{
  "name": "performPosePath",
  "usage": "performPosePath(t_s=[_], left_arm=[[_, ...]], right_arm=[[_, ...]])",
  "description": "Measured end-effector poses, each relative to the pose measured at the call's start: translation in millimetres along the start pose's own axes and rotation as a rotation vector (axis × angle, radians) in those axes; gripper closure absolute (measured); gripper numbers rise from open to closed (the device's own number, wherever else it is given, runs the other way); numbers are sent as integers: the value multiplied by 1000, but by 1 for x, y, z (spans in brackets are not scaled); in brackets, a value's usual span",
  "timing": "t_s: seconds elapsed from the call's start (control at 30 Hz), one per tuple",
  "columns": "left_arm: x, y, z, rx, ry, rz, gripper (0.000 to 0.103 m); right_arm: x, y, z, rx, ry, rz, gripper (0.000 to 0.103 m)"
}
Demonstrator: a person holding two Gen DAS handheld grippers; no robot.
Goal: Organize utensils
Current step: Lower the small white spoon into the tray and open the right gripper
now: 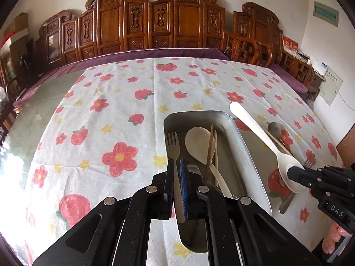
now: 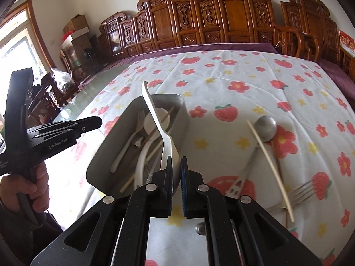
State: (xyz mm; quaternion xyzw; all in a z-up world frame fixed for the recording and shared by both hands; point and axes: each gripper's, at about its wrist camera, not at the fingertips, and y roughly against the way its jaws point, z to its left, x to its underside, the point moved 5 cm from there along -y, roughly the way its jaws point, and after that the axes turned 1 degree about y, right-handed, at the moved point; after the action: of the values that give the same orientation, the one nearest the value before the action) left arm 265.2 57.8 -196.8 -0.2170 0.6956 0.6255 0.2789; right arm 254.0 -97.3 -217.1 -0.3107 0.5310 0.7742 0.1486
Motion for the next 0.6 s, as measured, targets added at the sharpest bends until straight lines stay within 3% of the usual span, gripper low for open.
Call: performPosePath(t_s=[0.5,0.6], left_arm=[[-12,7,34,-30,68,-35,98],[-12,8,36,-30,72,-39,98]], right_arm=[[-10,-43,42,42,6,70,95],[-8,-46,47,2,-8,83,91]])
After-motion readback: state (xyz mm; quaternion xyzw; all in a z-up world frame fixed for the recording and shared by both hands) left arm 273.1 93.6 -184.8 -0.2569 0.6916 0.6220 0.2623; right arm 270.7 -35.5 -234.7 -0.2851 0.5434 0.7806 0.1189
